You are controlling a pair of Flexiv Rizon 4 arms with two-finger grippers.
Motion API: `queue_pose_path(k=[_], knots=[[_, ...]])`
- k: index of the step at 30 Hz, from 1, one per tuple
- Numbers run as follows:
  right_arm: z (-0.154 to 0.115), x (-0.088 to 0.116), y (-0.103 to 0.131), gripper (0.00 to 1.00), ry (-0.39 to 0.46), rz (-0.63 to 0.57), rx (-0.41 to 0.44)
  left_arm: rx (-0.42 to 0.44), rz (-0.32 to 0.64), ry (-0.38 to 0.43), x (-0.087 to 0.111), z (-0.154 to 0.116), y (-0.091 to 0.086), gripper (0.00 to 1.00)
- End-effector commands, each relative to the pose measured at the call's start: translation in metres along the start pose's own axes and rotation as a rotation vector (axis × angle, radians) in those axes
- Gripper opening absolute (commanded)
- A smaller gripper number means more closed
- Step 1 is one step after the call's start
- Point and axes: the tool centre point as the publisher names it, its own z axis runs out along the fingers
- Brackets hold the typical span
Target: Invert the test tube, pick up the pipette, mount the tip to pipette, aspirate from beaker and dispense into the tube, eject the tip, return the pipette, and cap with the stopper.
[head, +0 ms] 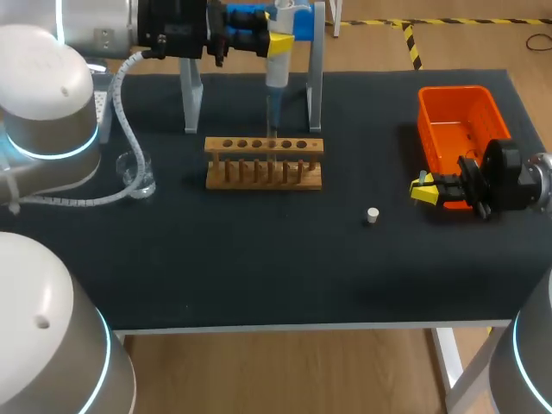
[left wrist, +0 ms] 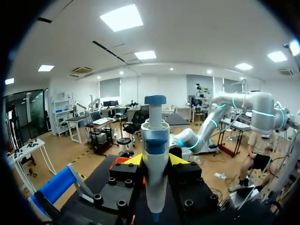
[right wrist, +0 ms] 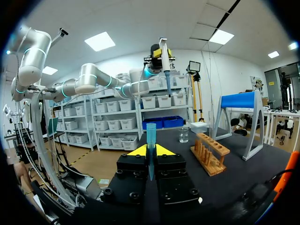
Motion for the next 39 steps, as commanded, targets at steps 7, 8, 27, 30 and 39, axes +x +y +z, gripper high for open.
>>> queue_pose_path(k=[7, 8, 27, 30, 39], knots=[[-0.0012, 0.0009, -0.0001, 0.0, 0.001, -0.001, 0.001, 0.017, -0.015, 0.1, -0.0035, 0.003, -0.0019, 0.0], [-0.0012, 0.0009, -0.0001, 0.0, 0.001, -0.001, 0.001, 0.017, -0.015, 0.1, -0.0035, 0.003, -0.0019, 0.0], [-0.0012, 0.0009, -0.0001, 0.0, 0.001, -0.001, 0.001, 0.017, -0.015, 0.1, -0.0035, 0.003, -0.0019, 0.0], [-0.0012, 0.0009, -0.0001, 0.0, 0.001, -0.001, 0.001, 0.017, -0.015, 0.1, -0.0035, 0.003, -0.0019, 0.0], [-0.0012, 0.0009, -0.0001, 0.0, 0.001, -0.001, 0.001, 0.017, -0.009, 0.07, 0.0027, 0.0088, -0.0054, 0.0]])
